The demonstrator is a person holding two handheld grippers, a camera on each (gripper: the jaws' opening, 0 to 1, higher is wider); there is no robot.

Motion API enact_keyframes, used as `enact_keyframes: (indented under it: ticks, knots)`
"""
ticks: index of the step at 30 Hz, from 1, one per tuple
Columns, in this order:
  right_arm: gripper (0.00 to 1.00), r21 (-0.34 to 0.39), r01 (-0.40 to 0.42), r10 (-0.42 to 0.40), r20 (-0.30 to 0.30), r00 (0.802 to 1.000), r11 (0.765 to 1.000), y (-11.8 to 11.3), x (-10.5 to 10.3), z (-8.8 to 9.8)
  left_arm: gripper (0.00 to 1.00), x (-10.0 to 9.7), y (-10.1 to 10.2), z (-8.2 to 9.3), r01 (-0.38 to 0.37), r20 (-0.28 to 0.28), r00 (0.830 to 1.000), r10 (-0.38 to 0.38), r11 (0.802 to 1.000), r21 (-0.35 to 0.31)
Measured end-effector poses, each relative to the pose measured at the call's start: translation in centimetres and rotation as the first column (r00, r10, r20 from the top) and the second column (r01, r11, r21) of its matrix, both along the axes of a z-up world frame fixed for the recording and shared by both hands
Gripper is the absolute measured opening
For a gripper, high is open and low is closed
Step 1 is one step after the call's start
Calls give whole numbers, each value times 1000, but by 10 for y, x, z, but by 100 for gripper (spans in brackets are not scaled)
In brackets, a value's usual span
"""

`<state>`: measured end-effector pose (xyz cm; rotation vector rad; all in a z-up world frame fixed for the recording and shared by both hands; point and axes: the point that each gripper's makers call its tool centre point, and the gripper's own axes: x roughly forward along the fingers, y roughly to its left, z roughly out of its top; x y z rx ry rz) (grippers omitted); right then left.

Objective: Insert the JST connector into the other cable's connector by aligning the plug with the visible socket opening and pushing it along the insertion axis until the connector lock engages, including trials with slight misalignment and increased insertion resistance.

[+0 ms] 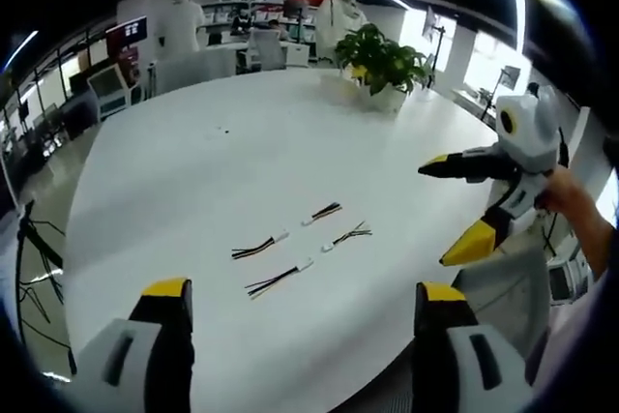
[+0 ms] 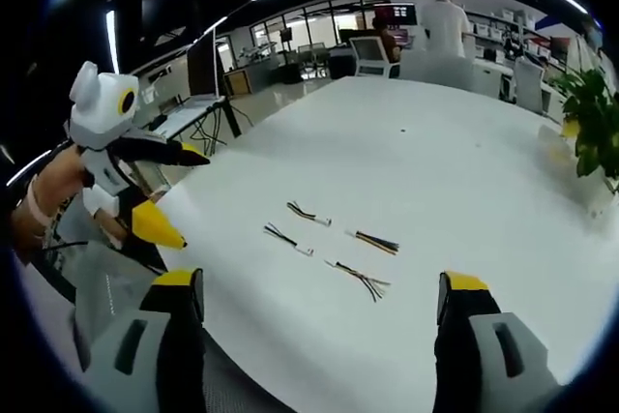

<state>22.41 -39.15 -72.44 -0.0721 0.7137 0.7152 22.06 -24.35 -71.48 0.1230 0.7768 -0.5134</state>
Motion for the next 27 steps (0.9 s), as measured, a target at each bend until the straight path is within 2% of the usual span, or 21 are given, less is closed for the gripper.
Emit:
enact_keyframes:
  ticks: [4,10,27]
  knots:
    - [99,-5,-7,7,13,1000,1000,1,6,1,93,3,0,-1,9,0,1000,-9,1000,11]
    - [99,-2,0,0,-5,1000,1000,0,8,-5,93,3,2,-5,9,-6,1000,-9,1000,30]
    - [97,-15,-2,1,-14,1000,1000,3,19,-19,91,9,-2,-17,19,-36,999,-18,999,29]
